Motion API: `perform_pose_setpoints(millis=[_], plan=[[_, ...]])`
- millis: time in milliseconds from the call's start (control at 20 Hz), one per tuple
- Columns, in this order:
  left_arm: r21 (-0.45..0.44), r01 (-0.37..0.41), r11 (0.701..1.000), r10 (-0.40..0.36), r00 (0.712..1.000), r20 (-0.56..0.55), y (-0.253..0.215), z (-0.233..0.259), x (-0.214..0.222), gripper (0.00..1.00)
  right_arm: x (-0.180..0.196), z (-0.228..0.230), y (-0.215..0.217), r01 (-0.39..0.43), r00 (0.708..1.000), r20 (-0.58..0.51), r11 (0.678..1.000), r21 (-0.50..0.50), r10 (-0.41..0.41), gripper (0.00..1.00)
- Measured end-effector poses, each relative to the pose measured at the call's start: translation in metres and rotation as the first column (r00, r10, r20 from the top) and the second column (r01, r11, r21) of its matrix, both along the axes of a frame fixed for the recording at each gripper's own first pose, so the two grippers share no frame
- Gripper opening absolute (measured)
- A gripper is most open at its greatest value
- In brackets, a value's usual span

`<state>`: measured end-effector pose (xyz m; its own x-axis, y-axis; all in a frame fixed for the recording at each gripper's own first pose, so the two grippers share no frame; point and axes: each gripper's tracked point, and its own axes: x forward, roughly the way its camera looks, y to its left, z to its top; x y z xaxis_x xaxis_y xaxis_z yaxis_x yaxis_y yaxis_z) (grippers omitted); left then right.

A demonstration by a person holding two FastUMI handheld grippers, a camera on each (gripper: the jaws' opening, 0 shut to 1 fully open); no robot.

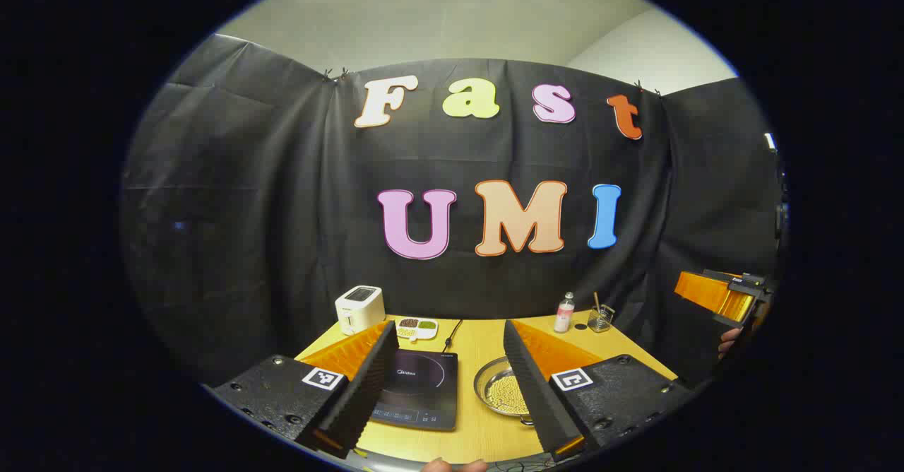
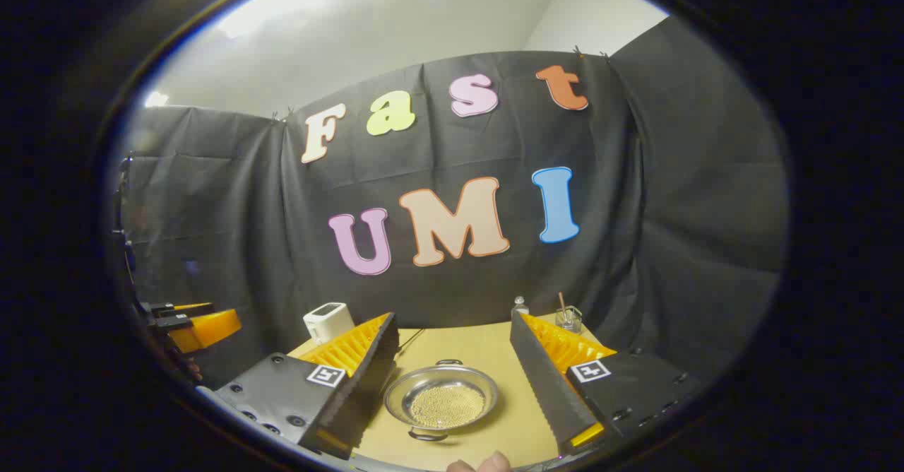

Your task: First push the handle of the pot to place it horizontally, then grasp the pot with both hands and set it on the induction cooktop.

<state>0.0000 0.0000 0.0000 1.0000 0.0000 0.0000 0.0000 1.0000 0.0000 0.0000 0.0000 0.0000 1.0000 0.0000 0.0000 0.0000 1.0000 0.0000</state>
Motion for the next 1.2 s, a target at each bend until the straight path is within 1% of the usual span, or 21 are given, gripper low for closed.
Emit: perform_pose_setpoints(millis=[50, 100, 450, 500, 700, 750, 850, 900, 950, 1000, 1050, 1100, 1200], plan=[[0.000, -0.003, 1.000, 0.003, 1.000, 0.001, 0.000, 0.000, 0.000, 0.96, 0.000, -0.002, -0.001, -0.004, 1.000, -0.007, 1.000, -0.001, 0.004, 0.99], [0.000, -0.007, 1.000, 0.007, 1.000, 0.007, -0.001, 0.003, 0.000, 0.92, 0.001, -0.002, -0.002, -0.008, 1.000, -0.009, 1.000, 0.000, 0.008, 0.99], [-0.004, -0.018, 1.000, 0.018, 1.000, 0.010, -0.017, 0.004, -0.002, 0.92, -0.003, 0.007, -0.018, -0.011, 1.000, 0.008, 1.000, 0.014, 0.011, 0.99], [0.001, -0.018, 1.000, 0.018, 1.000, 0.012, -0.019, 0.004, -0.003, 0.87, -0.004, 0.006, -0.019, -0.014, 1.000, 0.004, 1.000, 0.016, 0.014, 0.99], [0.004, -0.017, 1.000, 0.017, 1.000, 0.017, -0.031, 0.004, -0.007, 0.87, -0.010, 0.004, -0.029, -0.020, 1.000, -0.005, 1.000, 0.018, 0.020, 0.99], [0.003, -0.018, 1.000, 0.018, 1.000, 0.014, -0.034, 0.004, -0.007, 0.92, -0.013, 0.004, -0.032, -0.021, 1.000, -0.008, 1.000, 0.019, 0.021, 0.99], [-0.005, -0.019, 1.000, 0.019, 1.000, 0.009, -0.041, 0.001, -0.008, 0.92, -0.016, 0.000, -0.035, -0.030, 0.999, -0.019, 0.999, 0.034, 0.031, 0.99], [-0.011, -0.019, 1.000, 0.019, 1.000, 0.007, -0.046, 0.000, -0.008, 0.87, -0.017, -0.003, -0.037, -0.039, 0.999, -0.029, 0.998, 0.044, 0.041, 0.99], [-0.014, -0.020, 1.000, 0.020, 1.000, 0.005, -0.051, -0.001, -0.008, 0.87, -0.019, -0.007, -0.038, -0.046, 0.998, -0.039, 0.998, 0.049, 0.048, 0.99], [-0.016, -0.023, 1.000, 0.023, 1.000, 0.006, -0.053, -0.002, -0.010, 0.92, -0.019, -0.010, -0.041, -0.051, 0.998, -0.044, 0.997, 0.050, 0.053, 0.99], [-0.016, -0.024, 1.000, 0.024, 1.000, 0.008, -0.057, -0.002, -0.012, 0.92, -0.021, -0.011, -0.042, -0.057, 0.997, -0.043, 0.997, 0.052, 0.059, 0.99], [-0.018, -0.028, 0.999, 0.028, 1.000, 0.006, -0.060, -0.005, -0.014, 0.92, -0.022, -0.013, -0.043, -0.061, 0.997, -0.044, 0.997, 0.054, 0.064, 0.92], [-0.024, -0.032, 0.999, 0.031, 0.999, -0.034, -0.061, -0.018, -0.020, 0.92, -0.019, -0.028, -0.047, -0.057, 0.995, -0.073, 0.996, 0.072, 0.063, 0.92]])
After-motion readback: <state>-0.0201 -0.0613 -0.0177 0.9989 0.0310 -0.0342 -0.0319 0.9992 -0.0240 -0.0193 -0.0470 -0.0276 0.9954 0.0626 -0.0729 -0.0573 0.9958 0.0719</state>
